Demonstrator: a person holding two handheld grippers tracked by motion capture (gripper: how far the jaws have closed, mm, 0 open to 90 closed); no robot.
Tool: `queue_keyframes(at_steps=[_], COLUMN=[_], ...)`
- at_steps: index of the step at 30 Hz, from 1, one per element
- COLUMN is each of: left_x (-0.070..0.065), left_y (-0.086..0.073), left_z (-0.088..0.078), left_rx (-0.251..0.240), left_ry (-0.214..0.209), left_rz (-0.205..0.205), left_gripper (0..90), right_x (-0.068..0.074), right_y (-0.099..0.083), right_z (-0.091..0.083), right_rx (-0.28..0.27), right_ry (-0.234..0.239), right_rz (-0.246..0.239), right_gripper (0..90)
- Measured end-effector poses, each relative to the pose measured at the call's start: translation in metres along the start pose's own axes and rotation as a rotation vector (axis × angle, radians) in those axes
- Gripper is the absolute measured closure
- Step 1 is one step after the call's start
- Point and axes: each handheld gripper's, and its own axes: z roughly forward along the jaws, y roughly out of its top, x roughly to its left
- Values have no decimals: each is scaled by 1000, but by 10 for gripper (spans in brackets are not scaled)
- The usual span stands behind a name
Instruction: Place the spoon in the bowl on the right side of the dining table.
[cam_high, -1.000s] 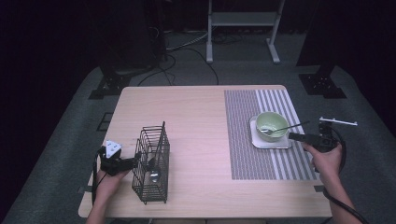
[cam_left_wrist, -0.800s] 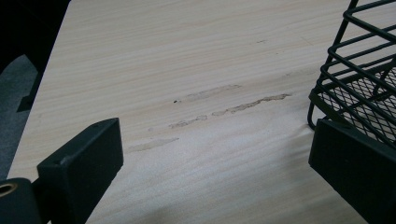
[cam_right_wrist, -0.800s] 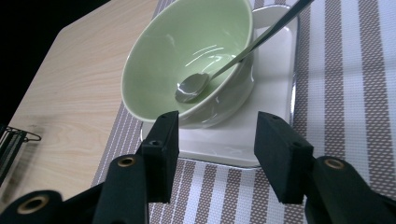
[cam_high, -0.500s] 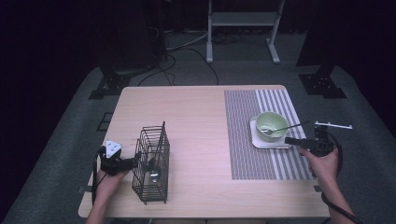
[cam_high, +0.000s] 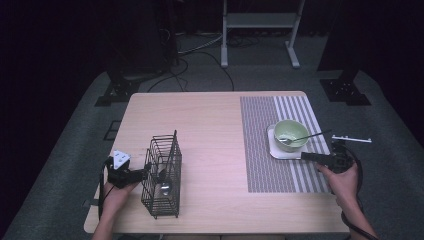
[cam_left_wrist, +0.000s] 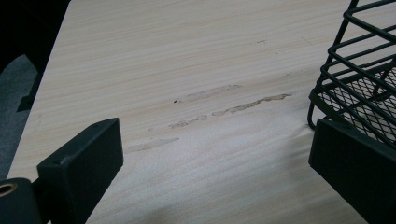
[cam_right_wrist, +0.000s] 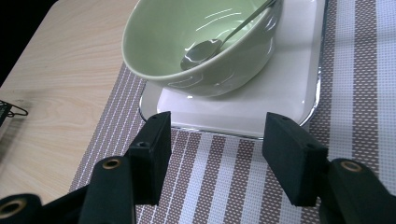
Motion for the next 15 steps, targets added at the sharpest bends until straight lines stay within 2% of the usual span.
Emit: queue_keyframes(at_steps=[15], left_x=[0], left_y=[0], left_z=[0], left_rx=[-2], left_ry=[0], left_rz=[-1], left_gripper=[21], right_x=[12], right_y=[-14], right_z=[4], right_rx=[26], right_ry=[-6], right_rz=[-61], right_gripper=[390])
